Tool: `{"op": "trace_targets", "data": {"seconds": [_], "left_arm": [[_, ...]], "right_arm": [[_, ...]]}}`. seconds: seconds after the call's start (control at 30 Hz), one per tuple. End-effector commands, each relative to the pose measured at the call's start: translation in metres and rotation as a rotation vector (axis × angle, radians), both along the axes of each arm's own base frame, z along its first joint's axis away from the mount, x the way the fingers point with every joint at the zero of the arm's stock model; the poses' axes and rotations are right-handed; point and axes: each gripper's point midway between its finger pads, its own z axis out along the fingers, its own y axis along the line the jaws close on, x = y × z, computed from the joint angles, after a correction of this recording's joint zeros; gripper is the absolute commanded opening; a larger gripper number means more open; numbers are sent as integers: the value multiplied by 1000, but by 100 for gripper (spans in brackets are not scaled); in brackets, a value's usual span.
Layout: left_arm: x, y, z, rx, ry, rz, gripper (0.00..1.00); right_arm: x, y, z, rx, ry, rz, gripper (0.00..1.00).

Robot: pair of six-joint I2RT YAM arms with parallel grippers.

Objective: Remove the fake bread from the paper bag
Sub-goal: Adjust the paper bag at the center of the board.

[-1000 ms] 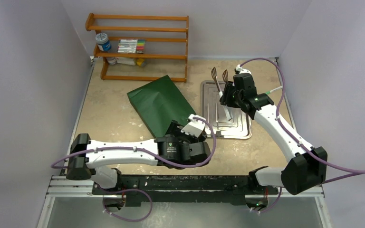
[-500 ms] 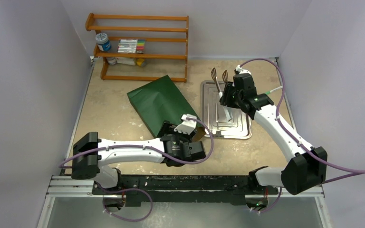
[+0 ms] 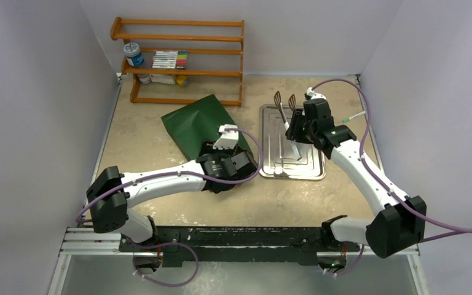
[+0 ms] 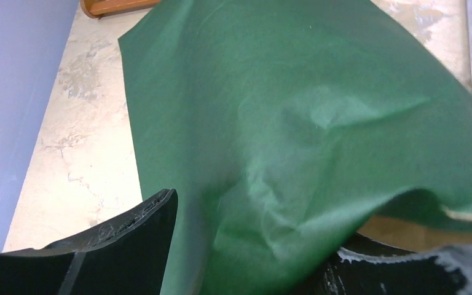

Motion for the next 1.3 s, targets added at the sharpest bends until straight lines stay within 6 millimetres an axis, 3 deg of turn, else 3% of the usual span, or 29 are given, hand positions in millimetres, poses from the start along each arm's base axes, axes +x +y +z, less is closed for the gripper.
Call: {"op": "trace_targets", "data": {"seconds": [0.0, 0.3, 0.53, 0.7, 1.27], "left_arm": [[20, 14, 24, -73, -63, 65, 59], [54, 24, 26, -182, -52, 146, 58], [78, 5, 12, -241, 7, 162, 61], [93, -8, 13, -277, 20, 164, 61], [127, -23, 14, -389, 36, 176, 62]], "right_arm": [[-1, -2, 26, 13, -90, 20, 33], [-23, 5, 29, 51, -80, 78, 31], [-47, 29, 37, 60, -69, 152, 34], [-73, 49, 42, 84, -48, 198, 34], [-138, 58, 43, 169, 38, 302, 34]]}}
